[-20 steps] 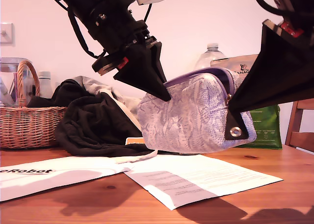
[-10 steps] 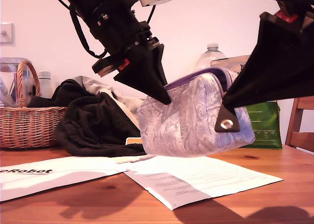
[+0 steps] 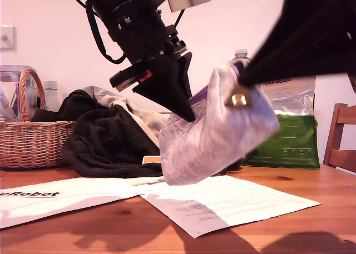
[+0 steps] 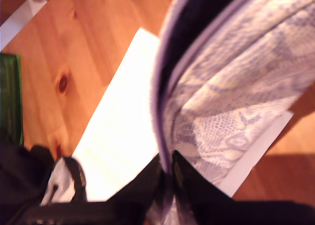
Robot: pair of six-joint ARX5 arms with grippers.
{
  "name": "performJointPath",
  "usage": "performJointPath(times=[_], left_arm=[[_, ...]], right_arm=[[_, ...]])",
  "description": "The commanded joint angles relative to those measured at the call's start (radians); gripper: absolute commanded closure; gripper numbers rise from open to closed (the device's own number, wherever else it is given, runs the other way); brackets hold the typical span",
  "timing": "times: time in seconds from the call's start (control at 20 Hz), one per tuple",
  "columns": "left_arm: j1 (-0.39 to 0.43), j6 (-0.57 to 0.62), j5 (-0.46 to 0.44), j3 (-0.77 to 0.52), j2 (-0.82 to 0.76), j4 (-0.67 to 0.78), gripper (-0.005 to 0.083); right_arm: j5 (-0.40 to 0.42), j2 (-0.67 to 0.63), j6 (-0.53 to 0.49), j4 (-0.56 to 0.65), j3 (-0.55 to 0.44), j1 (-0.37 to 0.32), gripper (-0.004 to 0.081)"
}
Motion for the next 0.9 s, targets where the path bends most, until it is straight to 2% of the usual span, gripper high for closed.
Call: performJointPath(times=[0.0, 0.15, 0.3, 0.4, 0.65, 0.85], left_arm=[[-0.006, -0.002, 0.000, -0.007, 0.002, 0.011, 0.0797], [-0.005, -0.003, -0.007, -0.007, 0.010, 0.008, 0.0797], [-0.005, -0.009, 0.027, -0.007, 0.009, 0.021, 0.0797], [-0.005, -0.053, 0.032, -0.007, 0.010, 0.019, 0.0797], [0.000, -0.170, 0.063, -0.007, 0.010, 0.010, 0.0797], [0.018, -0.180, 0.059, -0.007, 0.013, -0.036, 0.0797]], right_arm=[[-0.018, 0.002, 0.005, -0.004, 0.019, -0.014, 0.0783], [-0.016, 0.002, 0.018, -0.026, 0.019, -0.031, 0.0783], [0.097, 0.010, -0.047, -0.071, 0.019, -0.035, 0.0783], [0.144, 0.030, -0.066, -0.078, 0.019, -0.035, 0.0783], [0.149, 0.155, -0.118, -0.033, 0.019, -0.035, 0.0783], [0.140, 0.245, -0.150, 0.006, 0.019, -0.035, 0.0783]])
